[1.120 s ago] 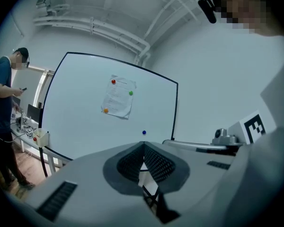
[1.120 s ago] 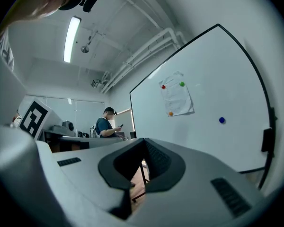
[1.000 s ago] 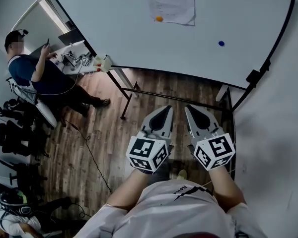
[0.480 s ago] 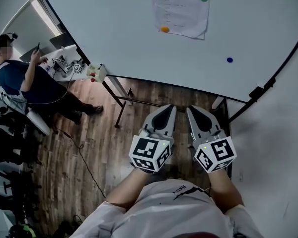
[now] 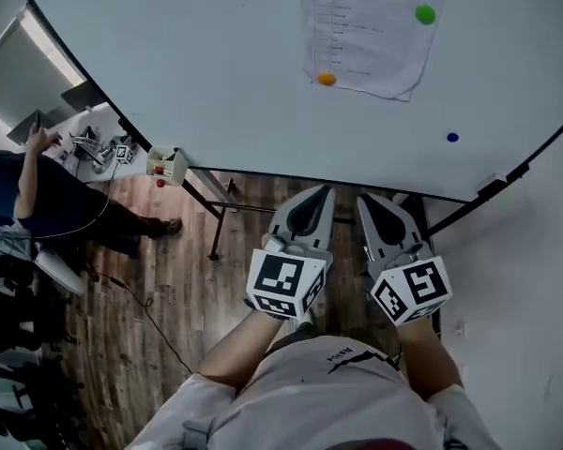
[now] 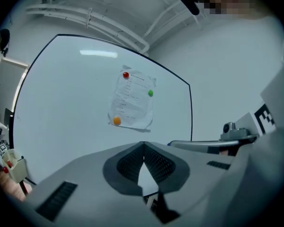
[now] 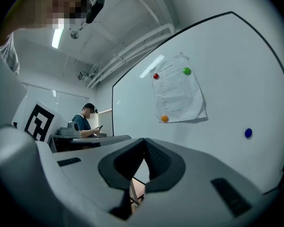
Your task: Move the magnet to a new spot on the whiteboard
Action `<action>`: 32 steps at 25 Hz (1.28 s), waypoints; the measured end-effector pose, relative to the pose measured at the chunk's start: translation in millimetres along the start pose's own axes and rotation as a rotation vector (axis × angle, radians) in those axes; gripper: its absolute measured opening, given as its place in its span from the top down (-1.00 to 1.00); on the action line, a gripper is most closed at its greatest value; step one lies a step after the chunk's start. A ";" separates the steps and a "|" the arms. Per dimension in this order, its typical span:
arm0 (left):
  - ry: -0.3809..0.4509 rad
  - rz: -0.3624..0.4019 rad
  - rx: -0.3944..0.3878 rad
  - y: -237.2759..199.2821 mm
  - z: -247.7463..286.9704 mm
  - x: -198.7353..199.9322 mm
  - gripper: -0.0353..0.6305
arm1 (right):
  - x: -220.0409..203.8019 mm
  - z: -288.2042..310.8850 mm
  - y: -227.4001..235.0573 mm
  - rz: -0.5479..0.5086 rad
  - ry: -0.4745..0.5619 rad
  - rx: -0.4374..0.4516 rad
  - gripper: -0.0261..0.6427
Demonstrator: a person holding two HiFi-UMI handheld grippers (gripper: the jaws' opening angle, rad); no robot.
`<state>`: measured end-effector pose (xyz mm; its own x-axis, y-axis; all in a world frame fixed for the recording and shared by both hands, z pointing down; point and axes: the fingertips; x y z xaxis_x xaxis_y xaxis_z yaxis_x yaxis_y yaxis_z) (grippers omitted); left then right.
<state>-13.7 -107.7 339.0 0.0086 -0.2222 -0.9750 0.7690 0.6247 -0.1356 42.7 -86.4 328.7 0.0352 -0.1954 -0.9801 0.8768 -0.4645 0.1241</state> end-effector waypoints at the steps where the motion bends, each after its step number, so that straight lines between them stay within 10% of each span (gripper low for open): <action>1: 0.000 0.009 -0.002 -6.4 6.0 1.9 0.86 | -0.3 5.8 2.9 0.003 -0.003 -0.012 0.88; 8: 0.021 0.057 0.017 -36.3 50.8 24.1 0.86 | 16.0 31.7 31.8 -0.024 0.002 -0.073 0.88; 32: -0.006 0.404 0.369 -86.5 152.0 83.0 0.52 | 51.8 97.5 108.1 -0.026 0.052 0.134 0.88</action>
<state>17.6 -293.9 296.5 0.3530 -0.0240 -0.9353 0.8769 0.3570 0.3218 92.6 -231.0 306.5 0.0412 -0.1380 -0.9896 0.8063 -0.5803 0.1145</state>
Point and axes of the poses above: the fingertips, and each gripper's own axes: z forward along the fingers, y to its right, x out of its top, and after that the axes turned 10 degrees about -y, right-handed
